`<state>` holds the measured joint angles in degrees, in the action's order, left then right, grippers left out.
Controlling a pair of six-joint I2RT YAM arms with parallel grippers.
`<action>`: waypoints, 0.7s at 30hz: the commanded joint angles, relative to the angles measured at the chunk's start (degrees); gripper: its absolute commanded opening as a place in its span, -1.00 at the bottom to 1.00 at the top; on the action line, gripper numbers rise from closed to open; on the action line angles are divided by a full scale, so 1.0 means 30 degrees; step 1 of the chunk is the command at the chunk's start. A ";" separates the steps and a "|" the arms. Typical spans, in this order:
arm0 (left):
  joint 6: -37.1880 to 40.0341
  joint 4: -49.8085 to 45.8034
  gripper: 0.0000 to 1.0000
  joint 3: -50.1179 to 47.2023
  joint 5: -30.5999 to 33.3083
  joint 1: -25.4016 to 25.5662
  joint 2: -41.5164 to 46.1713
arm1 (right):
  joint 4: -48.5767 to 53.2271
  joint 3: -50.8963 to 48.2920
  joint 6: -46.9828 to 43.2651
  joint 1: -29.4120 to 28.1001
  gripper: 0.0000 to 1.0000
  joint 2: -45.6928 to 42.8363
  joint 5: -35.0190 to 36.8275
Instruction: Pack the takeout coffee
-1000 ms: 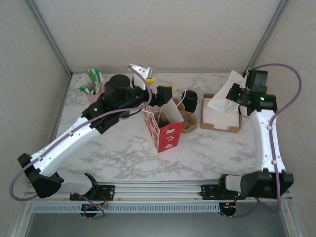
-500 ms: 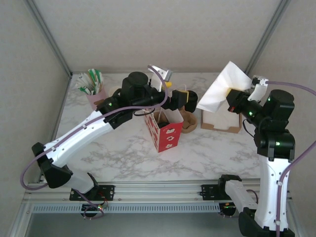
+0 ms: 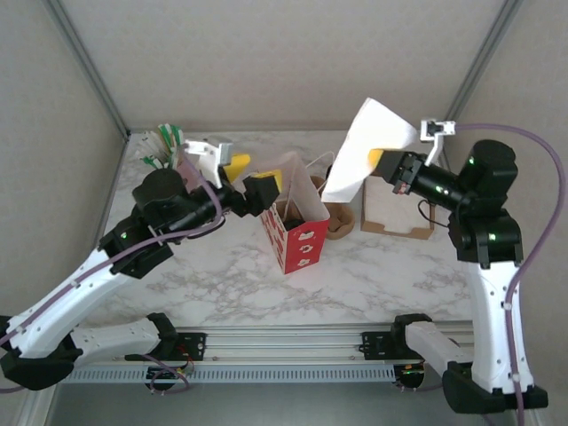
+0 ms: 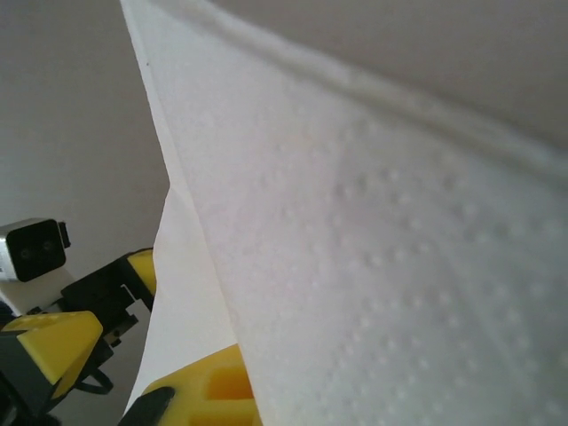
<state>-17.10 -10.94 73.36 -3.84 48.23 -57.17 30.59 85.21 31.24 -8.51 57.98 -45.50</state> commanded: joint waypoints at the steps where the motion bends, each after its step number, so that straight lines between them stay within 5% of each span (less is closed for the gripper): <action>1: -0.0393 0.0124 0.99 -0.0983 0.1368 -0.0080 0.1029 | -0.0341 0.1112 0.0308 -0.1620 -1.00 0.1341 -0.0996; 13: -0.0349 -0.0315 0.99 -0.2641 0.3144 -0.0197 0.3286 | 0.4887 0.6722 -0.4442 -0.6307 -1.00 0.8132 -0.1160; 21: -0.0089 -0.0445 0.99 -0.2775 0.3505 -0.0255 0.3506 | 0.9367 0.9794 -0.7913 -0.8050 -1.00 1.1498 0.5349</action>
<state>-17.85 -12.03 65.60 5.26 47.90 -47.18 51.64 111.90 13.85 -30.72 91.07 -38.94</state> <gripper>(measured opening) 0.996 0.038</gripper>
